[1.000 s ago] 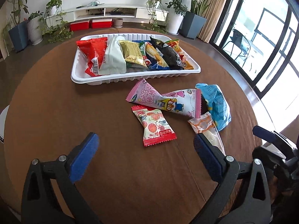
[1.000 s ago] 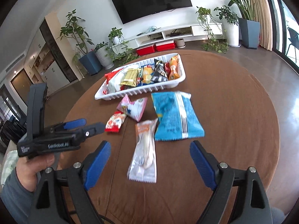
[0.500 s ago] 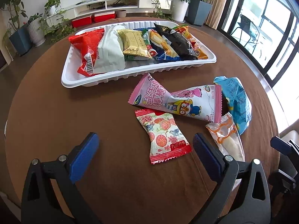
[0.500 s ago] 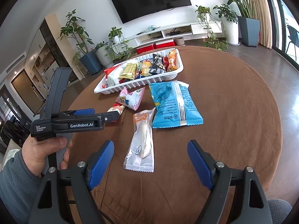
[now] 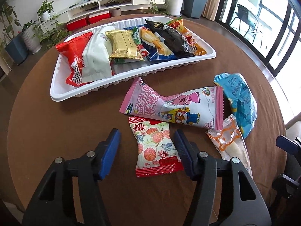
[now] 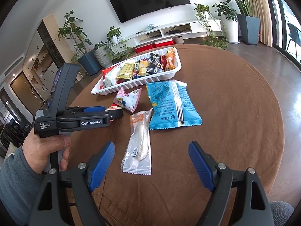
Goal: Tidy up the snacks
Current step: 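Grasp the strawberry-print packet with the left gripper while the right gripper grasps the blue bag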
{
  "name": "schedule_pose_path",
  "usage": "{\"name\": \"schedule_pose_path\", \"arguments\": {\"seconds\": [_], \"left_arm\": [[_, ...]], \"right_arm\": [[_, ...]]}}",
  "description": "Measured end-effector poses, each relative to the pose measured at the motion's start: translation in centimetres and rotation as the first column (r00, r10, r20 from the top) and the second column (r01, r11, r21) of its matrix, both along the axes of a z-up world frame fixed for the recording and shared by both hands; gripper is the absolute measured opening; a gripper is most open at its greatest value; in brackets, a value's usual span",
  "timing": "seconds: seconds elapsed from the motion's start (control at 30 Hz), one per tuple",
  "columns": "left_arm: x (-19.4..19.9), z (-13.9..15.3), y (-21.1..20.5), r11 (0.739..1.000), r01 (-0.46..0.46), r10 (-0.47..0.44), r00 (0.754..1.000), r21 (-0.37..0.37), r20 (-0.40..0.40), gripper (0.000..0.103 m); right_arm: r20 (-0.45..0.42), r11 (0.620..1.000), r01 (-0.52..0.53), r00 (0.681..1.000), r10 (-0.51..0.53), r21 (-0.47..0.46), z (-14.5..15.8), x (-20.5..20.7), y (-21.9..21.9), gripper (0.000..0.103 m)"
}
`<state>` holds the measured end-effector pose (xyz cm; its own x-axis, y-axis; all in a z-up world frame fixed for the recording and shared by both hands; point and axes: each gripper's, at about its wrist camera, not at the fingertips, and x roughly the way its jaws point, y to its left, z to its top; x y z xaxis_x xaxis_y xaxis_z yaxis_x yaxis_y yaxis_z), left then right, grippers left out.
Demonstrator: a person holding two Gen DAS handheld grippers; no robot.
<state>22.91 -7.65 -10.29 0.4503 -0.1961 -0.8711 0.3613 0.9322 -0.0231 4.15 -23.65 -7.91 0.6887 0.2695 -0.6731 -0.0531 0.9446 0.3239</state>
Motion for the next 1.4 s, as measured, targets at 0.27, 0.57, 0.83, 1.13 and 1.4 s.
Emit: {"name": "schedule_pose_path", "arguments": {"seconds": [0.27,0.57,0.83,1.13,1.4], "left_arm": [[-0.1,-0.1,-0.6,0.999,0.050,-0.050,0.999,0.007,0.004,0.036],[-1.6,-0.4,0.4,0.998,0.066,-0.066,0.998,0.002,0.002,0.035],[-3.7,-0.6,1.9,0.998,0.057,-0.057,0.998,-0.031,0.000,0.035],[-6.3,-0.9,3.5,0.997,0.032,-0.032,0.999,-0.069,0.002,0.035],[-7.6,-0.9,4.4,0.995,0.021,-0.021,1.000,-0.095,0.004,0.035]], "right_arm": [[-0.011,1.000,0.003,1.000,-0.003,-0.006,0.0,0.0,0.0,0.084],[-0.031,1.000,0.012,0.999,-0.012,-0.008,-0.2,0.3,-0.1,0.084],[-0.046,0.997,0.030,0.998,-0.034,-0.077,0.4,2.1,-1.1,0.084],[-0.100,0.988,-0.017,0.995,0.001,-0.154,0.2,7.7,-1.3,0.084],[-0.176,0.981,-0.074,0.984,0.042,-0.180,-1.4,11.4,-0.1,0.083]]}}
